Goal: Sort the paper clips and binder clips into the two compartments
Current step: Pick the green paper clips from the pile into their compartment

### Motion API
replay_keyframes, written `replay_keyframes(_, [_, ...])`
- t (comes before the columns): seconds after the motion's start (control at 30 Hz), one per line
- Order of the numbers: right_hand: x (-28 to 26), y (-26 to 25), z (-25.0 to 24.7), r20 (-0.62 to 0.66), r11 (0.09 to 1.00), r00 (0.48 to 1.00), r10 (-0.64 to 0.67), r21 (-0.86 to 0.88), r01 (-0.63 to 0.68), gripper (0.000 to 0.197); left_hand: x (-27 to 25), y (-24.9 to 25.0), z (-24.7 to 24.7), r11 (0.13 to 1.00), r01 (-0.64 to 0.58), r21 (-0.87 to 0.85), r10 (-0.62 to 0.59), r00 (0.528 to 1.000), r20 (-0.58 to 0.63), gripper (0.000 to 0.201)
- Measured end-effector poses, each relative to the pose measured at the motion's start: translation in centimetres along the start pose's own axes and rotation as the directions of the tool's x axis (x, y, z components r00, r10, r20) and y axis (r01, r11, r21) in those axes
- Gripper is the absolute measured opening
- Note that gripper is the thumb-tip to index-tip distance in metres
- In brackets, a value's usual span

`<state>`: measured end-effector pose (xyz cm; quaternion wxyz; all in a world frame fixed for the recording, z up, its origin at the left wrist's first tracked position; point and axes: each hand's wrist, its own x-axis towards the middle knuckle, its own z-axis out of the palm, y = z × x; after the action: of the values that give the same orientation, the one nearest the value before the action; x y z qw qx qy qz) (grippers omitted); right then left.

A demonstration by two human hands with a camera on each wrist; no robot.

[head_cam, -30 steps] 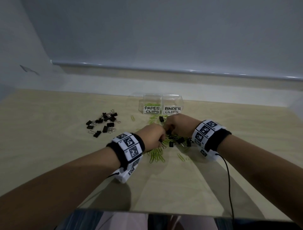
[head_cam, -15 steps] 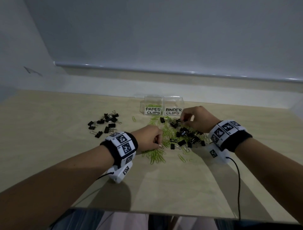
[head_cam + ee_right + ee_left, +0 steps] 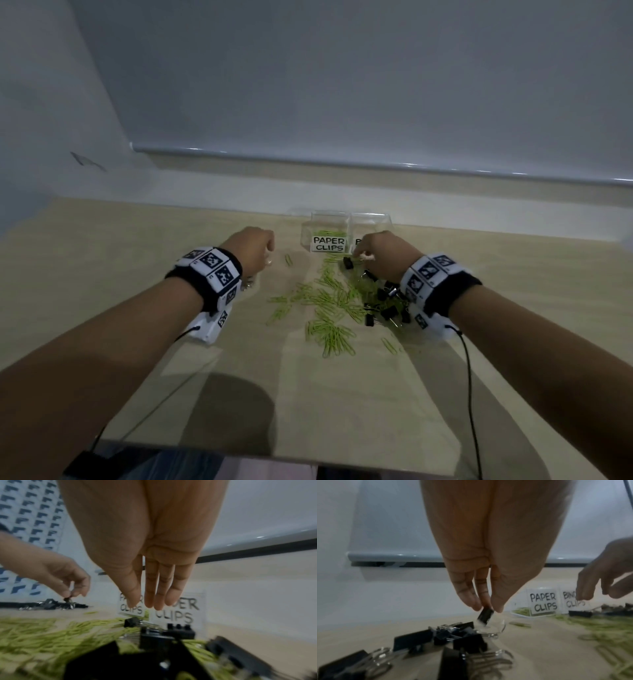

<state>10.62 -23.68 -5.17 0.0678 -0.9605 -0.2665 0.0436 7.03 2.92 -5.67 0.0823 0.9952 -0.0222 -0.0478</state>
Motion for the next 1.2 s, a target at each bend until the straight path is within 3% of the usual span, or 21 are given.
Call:
replay_keyframes(0.1, [1.6,-2.3,0.5,0.059,0.996,0.998,-0.003,-0.093,0.009,0.034,1.0,0.8,0.1,0.983,-0.041,0.178,0.037,0.999,0.025,0.029])
replay_keyframes(0.23, [2.6,-2.8,1.4,0.121,0.979,0.992,-0.029,-0.197,0.053,0.024,0.9,3.8,0.9,0.976,-0.127,0.177,0.108,0.987,0.115,0.012])
replay_keyframes(0.33, [2.1,-2.3,1.0,0.087,0.996,0.994,-0.059,-0.067,0.065,0.019,0.5,5.4,2.4,0.978,-0.159,0.136,0.141,0.981,0.133,0.028])
replay_keyframes(0.4, [1.2,-1.5,0.2,0.013,0.995,0.999,-0.05,0.088,0.048,0.017,0.5,6.2,3.1,0.976,-0.208,0.056,0.2,0.972,0.122,0.022])
replay_keyframes(0.53, [-1.2,1.7,-1.8,-0.094,0.932,0.99,0.103,0.357,-0.063,0.012,0.7,8.3,3.1,0.955,-0.294,-0.04,0.296,0.95,0.101,0.019])
replay_keyframes(0.63, [-2.6,4.6,-2.3,-0.029,0.963,0.987,0.158,0.228,-0.148,0.012,1.5,9.4,3.1,0.941,-0.338,0.026,0.335,0.939,0.084,0.03])
replay_keyframes(0.7, [-3.3,5.8,-2.0,0.063,0.979,0.983,0.175,0.094,-0.18,0.012,2.2,9.7,3.5,0.939,-0.336,0.076,0.323,0.936,0.143,0.049])
replay_keyframes(0.77, [-3.6,5.9,-1.6,0.11,0.986,0.98,0.164,0.004,-0.165,0.015,2.3,10.0,3.6,0.941,-0.32,0.109,0.294,0.935,0.199,0.054])
replay_keyframes(0.93, [-1.9,2.6,-0.8,0.038,0.999,0.999,0.034,0.001,-0.034,0.025,1.0,9.5,3.2,0.942,-0.334,0.045,0.317,0.923,0.217,0.046])
replay_keyframes(1.03, [0.1,-0.1,0.2,0.11,1.0,0.994,0.012,-0.027,-0.009,0.034,-0.8,8.2,2.4,0.942,-0.331,-0.046,0.332,0.911,0.246,0.045])
replay_keyframes(1.13, [1.2,-2.4,0.9,0.201,0.992,0.979,0.021,-0.123,0.004,0.035,-2.8,6.4,1.0,0.947,-0.281,-0.159,0.31,0.927,0.212,0.048])
replay_keyframes(1.2, [1.4,-3.3,1.4,0.193,0.989,0.981,-0.003,-0.142,0.031,0.03,-4.0,5.1,0.4,0.96,-0.241,-0.143,0.267,0.941,0.206,0.057])
